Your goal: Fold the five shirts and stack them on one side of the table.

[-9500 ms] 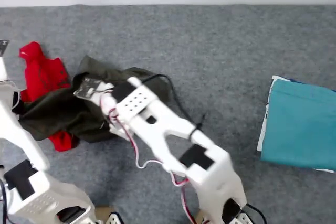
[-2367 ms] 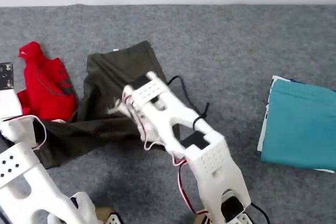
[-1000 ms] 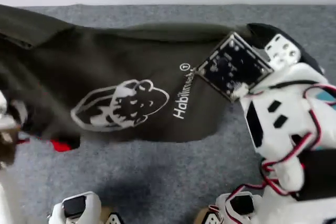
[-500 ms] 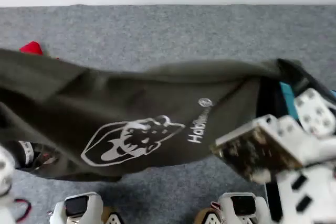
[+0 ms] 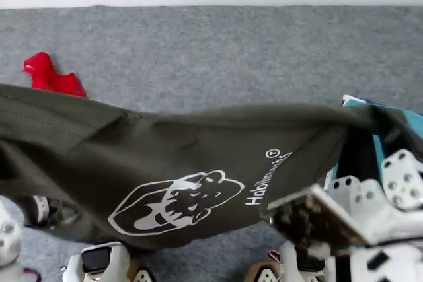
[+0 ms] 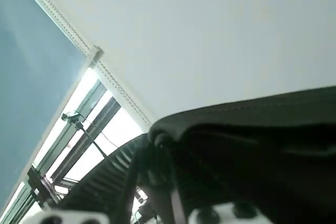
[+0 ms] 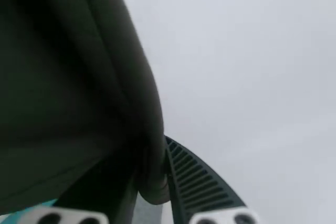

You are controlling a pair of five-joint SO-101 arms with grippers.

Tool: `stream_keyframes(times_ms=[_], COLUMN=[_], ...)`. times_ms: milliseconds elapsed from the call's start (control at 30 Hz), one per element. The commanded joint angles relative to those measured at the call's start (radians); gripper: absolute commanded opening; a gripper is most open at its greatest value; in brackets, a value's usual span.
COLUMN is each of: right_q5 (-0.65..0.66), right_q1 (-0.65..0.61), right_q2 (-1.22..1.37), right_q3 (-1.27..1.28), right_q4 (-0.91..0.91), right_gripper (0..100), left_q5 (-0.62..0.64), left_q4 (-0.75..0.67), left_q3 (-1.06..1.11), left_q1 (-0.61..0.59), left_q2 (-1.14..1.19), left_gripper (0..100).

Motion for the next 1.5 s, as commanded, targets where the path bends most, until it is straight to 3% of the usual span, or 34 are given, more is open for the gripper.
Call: stream_keyframes(times_ms=[0,267,467,800,1067,1233,1467], right_q5=[0.009,0.006,0.006,0.008,0.049,0.058,0.06], right_q1=[0.001,-0.142,-0.16,-0.16,-0.16,-0.16,-0.191], right_q2=[0.07,0.262,0.452,0.762,0.938,1.029,1.058], right_q3=[0.083,0.371,0.572,0.6,0.562,0.454,0.443], right_q4=[-0.012,-0.217,-0.547,-1.059,-1.432,-1.458,-1.414], right_gripper=[1.0,1.0,1.0,0.9,0.9,0.9,0.9], left_q5=[-0.009,-0.009,-0.006,-0.005,-0.009,-0.009,-0.115], left_q4=[-0.003,-0.104,-0.402,-0.752,-1.045,-1.071,-0.895], left_q3=[0.111,0.487,0.723,0.74,0.739,0.725,0.707], left_q1=[0.011,0.112,0.146,0.141,0.149,0.15,0.172], left_q2=[0.046,0.212,0.419,0.787,0.881,0.879,0.868], left_gripper=[1,1,1,0,0,0,0])
